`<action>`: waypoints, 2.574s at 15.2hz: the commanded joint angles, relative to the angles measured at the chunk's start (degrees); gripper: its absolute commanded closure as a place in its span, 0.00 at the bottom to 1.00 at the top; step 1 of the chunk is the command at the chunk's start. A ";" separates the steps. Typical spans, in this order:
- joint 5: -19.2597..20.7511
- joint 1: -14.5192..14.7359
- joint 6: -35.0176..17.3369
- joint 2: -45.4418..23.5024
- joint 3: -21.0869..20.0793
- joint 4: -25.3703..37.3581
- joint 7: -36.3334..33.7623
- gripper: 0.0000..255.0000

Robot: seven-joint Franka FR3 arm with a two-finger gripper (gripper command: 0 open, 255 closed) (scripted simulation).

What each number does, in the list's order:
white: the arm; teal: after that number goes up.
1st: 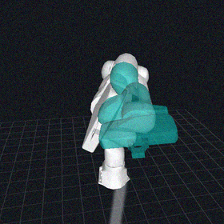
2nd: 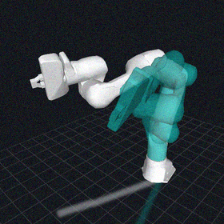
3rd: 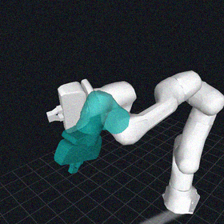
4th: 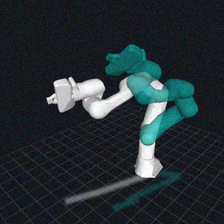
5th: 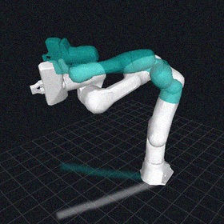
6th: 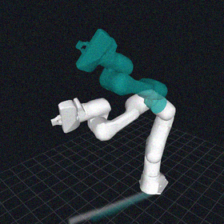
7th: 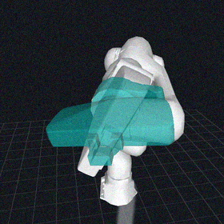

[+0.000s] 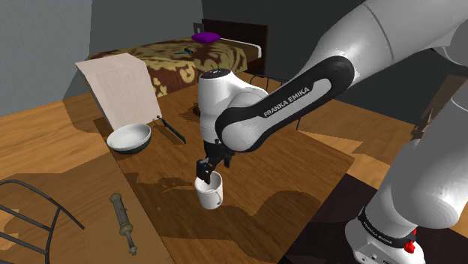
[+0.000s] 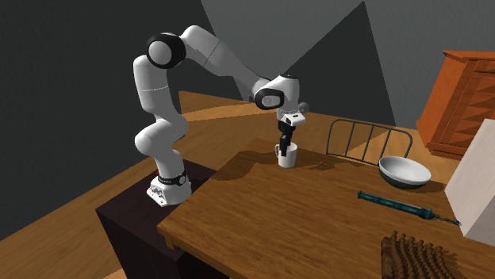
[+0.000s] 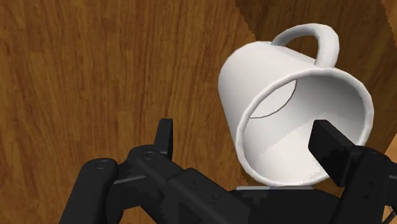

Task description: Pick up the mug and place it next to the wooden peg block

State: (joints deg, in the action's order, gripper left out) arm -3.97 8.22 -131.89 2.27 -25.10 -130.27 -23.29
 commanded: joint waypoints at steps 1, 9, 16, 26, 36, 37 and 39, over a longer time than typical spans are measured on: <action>0.58 0.02 -1.76 -1.25 -0.10 -0.58 -0.43 0.00; 1.70 0.11 -4.50 -3.30 -0.20 -1.43 -1.25 0.00; 1.70 0.11 -4.49 -3.30 -0.20 -1.42 -1.25 1.00; 0.61 0.04 -1.38 -1.26 -0.15 -0.20 -0.54 1.00; -1.21 -0.04 6.43 2.91 0.26 3.75 0.65 1.00; -1.34 -0.05 7.21 3.26 0.31 4.21 0.72 1.00; -1.56 -0.07 8.76 3.90 0.42 5.17 0.86 1.00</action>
State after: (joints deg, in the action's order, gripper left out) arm -5.32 8.13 -123.89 5.65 -24.74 -125.38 -22.55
